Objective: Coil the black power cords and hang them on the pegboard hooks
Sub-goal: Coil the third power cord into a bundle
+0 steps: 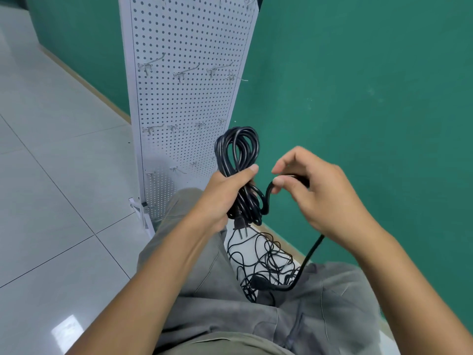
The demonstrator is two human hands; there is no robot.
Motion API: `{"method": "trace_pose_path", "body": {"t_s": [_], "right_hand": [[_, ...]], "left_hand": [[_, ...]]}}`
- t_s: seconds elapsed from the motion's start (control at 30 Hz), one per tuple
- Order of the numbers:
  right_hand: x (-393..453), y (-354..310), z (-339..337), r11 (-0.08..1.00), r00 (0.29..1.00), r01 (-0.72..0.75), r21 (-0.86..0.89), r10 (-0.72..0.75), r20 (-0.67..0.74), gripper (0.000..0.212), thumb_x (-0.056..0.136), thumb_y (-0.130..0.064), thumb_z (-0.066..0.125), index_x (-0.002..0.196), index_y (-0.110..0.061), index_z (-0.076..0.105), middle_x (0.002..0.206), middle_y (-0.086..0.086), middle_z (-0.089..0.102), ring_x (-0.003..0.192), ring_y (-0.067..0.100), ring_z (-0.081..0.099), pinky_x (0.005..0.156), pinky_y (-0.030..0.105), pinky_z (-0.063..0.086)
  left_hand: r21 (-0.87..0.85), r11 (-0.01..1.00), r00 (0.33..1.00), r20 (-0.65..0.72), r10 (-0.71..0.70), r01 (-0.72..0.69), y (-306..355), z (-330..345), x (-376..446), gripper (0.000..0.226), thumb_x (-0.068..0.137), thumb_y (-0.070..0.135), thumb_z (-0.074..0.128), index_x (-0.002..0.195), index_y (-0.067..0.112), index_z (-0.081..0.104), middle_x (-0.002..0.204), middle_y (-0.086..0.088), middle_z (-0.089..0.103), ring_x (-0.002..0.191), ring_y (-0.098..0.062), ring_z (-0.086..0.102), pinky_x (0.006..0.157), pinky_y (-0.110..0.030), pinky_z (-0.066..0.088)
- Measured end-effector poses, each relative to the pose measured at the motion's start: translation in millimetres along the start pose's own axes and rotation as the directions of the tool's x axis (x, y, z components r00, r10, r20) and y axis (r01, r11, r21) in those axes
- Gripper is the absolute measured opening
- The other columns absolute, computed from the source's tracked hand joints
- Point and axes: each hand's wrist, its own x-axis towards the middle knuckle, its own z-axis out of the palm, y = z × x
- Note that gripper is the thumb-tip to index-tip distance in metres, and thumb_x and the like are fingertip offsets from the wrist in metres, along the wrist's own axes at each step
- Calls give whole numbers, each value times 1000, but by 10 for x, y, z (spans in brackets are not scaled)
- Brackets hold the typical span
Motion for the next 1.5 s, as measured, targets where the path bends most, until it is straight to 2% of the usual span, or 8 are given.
{"method": "trace_pose_path", "body": {"t_s": [0.17, 0.37, 0.53, 0.7, 1.0, 1.2, 1.33, 1.5], "right_hand": [[99, 57, -21, 976, 988, -74, 203, 99, -118, 36, 70, -22, 92, 86, -25, 60, 73, -8, 72, 71, 19, 65, 75, 35, 51], [148, 162, 18, 956, 949, -192, 223, 239, -207, 60, 57, -32, 97, 97, -28, 53, 86, -8, 52, 57, 3, 37, 59, 21, 34], [127, 241, 85, 921, 951, -210, 327, 271, -152, 47, 76, -23, 89, 108, -19, 54, 92, -5, 54, 66, 8, 43, 64, 20, 40], [89, 283, 81, 915, 964, -200, 351, 248, -95, 4, 96, -14, 68, 94, -11, 69, 74, -8, 61, 60, -2, 51, 65, 14, 39], [-8, 487, -433, 896, 937, -227, 382, 308, -165, 20, 103, -9, 56, 89, -18, 68, 71, -9, 63, 60, 7, 46, 59, 14, 38], [-78, 555, -522, 910, 932, -359, 208, 341, 121, 21, 103, -23, 56, 103, -9, 73, 82, -1, 72, 63, 14, 50, 72, 31, 39], [9, 371, -340, 941, 854, -338, -26, 318, 411, 19, 96, -36, 67, 98, -18, 74, 82, -1, 76, 59, 12, 54, 63, 23, 43], [243, 407, -308, 949, 947, -218, -227, 262, 187, 13, 94, -27, 71, 83, -21, 74, 76, -6, 72, 74, 13, 64, 76, 30, 50]], "left_hand": [[-26, 999, 983, 181, -37, 43, -1, 129, -111, 47, 82, 59, 69, 84, 12, 65, 68, -2, 58, 57, -15, 57, 59, -27, 48], [-81, 992, 929, 365, -60, 96, -78, 238, -151, 72, 57, 91, 68, 79, 22, 69, 72, 2, 60, 72, -22, 54, 92, -54, 42], [-143, 978, 898, 432, -78, 153, -94, 187, -151, 55, 59, 55, 95, 88, 16, 70, 73, 0, 57, 71, -22, 55, 93, -50, 51], [-263, 946, 948, 299, -105, 188, -51, 181, -120, 20, 77, 31, 81, 77, 14, 70, 70, -1, 57, 62, -18, 59, 82, -39, 58], [-316, 918, 971, 96, -219, 238, -23, 27, -34, 21, 90, 26, 75, 76, 15, 63, 66, 0, 60, 62, -18, 63, 109, -51, 46], [-391, 906, 980, -39, -193, 163, -28, -72, 61, 25, 94, 26, 72, 76, 13, 61, 66, -4, 65, 73, -19, 74, 66, -31, 62], [-323, 939, 984, -86, -156, 121, -27, -74, 50, 28, 94, 26, 71, 71, 13, 65, 68, -6, 70, 79, -24, 70, 73, -34, 60], [-121, 985, 986, -95, -137, 126, 3, -101, 24, 30, 95, 28, 71, 93, -1, 74, 92, -17, 78, 71, -24, 67, 67, -32, 58]]}}
